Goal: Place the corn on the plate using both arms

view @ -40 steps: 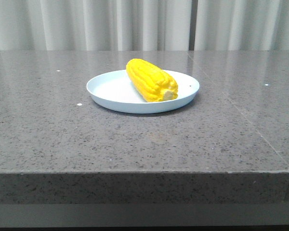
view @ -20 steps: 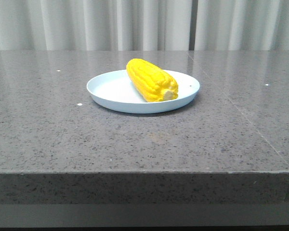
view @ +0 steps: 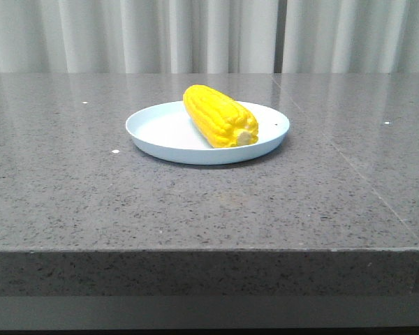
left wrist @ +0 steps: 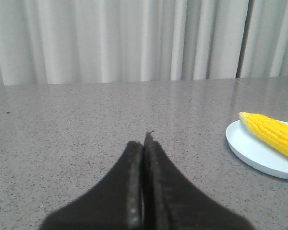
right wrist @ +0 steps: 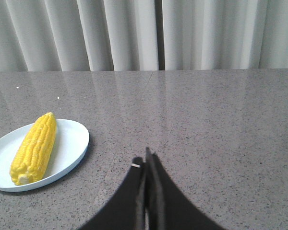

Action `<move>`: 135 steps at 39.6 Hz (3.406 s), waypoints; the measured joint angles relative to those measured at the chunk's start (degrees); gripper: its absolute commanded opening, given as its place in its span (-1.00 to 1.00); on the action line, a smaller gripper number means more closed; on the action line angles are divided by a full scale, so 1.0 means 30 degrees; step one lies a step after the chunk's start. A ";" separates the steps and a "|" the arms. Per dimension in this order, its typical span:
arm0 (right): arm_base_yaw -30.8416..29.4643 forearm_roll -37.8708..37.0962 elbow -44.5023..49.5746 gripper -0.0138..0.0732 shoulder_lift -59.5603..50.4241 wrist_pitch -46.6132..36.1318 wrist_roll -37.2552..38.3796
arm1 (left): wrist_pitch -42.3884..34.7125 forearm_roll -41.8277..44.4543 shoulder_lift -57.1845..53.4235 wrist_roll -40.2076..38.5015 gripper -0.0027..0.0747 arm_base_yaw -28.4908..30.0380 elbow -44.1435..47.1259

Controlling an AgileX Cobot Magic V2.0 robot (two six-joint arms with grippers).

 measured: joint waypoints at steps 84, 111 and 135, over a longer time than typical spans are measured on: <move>0.0000 0.0000 0.0000 -0.84 0.0000 0.0000 0.0000 | -0.7545 -0.2735 0.0000 0.2123 -0.98 0.4679 0.8272; -0.6034 0.7859 0.8644 -0.84 -0.3707 -0.5493 -0.7232 | -0.7545 -0.2735 0.0000 0.2123 -0.98 0.4679 0.8272; -0.6589 0.8133 0.8683 -0.84 -0.3781 -0.5035 -0.7397 | -0.7545 -0.2735 0.0000 0.2123 -0.98 0.4679 0.8272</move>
